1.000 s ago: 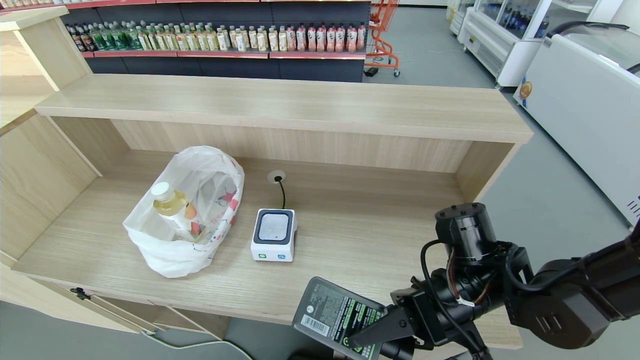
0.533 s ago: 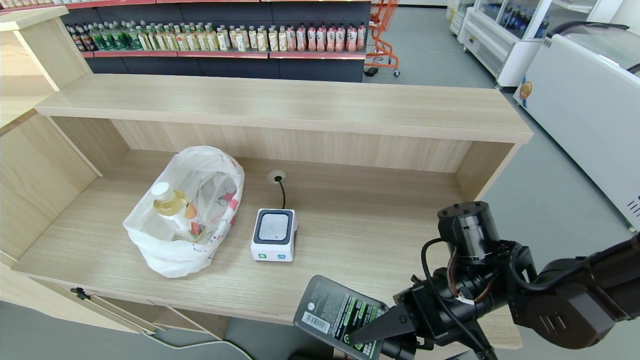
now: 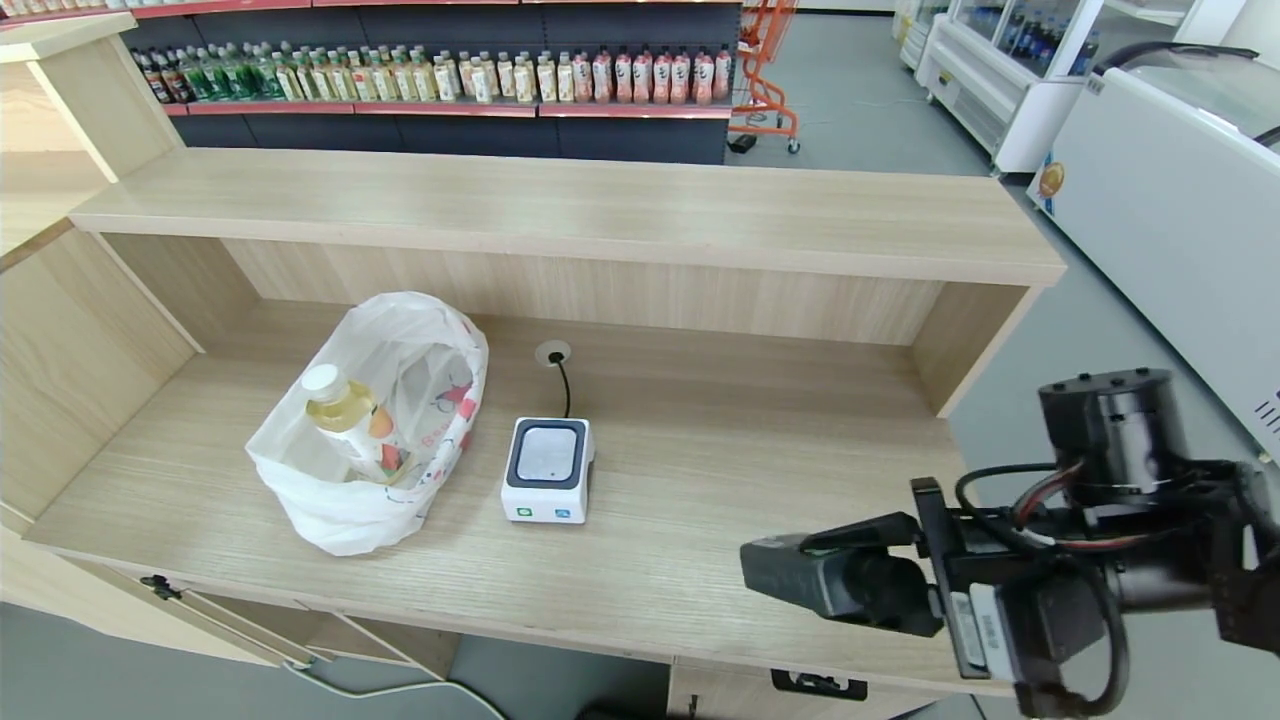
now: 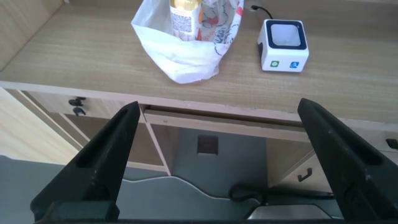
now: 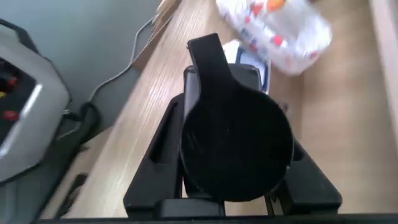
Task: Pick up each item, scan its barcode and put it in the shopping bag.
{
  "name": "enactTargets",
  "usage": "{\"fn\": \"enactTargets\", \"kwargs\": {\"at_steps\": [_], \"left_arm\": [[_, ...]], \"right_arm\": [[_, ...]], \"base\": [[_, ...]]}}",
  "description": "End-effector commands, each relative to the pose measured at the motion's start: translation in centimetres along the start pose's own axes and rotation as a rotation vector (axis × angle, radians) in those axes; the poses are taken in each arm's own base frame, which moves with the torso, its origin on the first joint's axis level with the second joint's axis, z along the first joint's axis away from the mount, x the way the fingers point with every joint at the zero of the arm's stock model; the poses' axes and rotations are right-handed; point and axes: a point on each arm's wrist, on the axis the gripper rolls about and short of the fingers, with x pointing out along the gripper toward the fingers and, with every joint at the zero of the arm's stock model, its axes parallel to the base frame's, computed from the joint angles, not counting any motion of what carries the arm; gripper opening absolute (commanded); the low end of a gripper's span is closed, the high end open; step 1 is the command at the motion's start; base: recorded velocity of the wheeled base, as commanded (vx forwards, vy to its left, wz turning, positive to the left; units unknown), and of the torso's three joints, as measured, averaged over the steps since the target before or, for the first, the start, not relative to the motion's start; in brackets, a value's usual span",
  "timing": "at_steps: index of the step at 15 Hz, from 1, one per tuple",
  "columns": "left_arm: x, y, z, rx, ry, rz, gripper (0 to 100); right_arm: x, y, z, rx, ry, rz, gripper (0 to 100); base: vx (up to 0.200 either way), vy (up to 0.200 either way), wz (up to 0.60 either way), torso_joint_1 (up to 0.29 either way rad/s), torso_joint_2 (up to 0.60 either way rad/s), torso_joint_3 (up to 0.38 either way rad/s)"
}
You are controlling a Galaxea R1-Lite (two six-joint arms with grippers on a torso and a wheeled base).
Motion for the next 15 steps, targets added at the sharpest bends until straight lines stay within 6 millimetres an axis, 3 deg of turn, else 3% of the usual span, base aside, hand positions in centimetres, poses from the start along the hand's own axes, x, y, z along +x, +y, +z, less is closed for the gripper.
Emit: {"fn": "enactTargets", "kwargs": {"at_steps": [1,2,4,6,9,12,15], "left_arm": [[0.0,0.0,0.0,-0.001,0.000,0.000,100],[0.0,0.0,0.0,-0.001,0.000,0.000,100],[0.0,0.0,0.0,-0.001,0.000,0.000,100],[0.0,0.0,0.0,-0.001,0.000,0.000,100],[0.0,0.0,0.0,-0.001,0.000,0.000,100],[0.0,0.0,0.0,-0.001,0.000,0.000,100],[0.0,0.0,0.0,-0.001,0.000,0.000,100]], "right_arm": [[-4.0,-0.2,1.6,0.213,0.005,-0.073,0],[-4.6,-0.9,1.8,0.364,0.012,-0.117,0],[-5.5,-4.4,3.0,0.938,-0.085,-0.222,0],[-5.0,-7.3,3.2,1.357,-0.178,-0.312,0],[-1.6,-7.9,0.6,1.584,-0.237,-0.431,0],[1.3,-7.2,-0.1,1.720,-0.263,-0.470,0],[2.5,-7.0,0.3,1.772,-0.268,-0.442,0]], "base": [[0.000,0.000,0.00,0.000,0.00,0.000],[0.000,0.000,0.00,0.000,0.00,0.000],[0.000,0.000,0.00,0.000,0.00,0.000],[0.000,0.000,0.00,0.000,0.00,0.000],[0.000,0.000,0.00,0.000,0.00,0.000],[0.000,0.000,0.00,0.000,0.00,0.000],[0.000,0.000,0.00,0.000,0.00,0.000]]}}
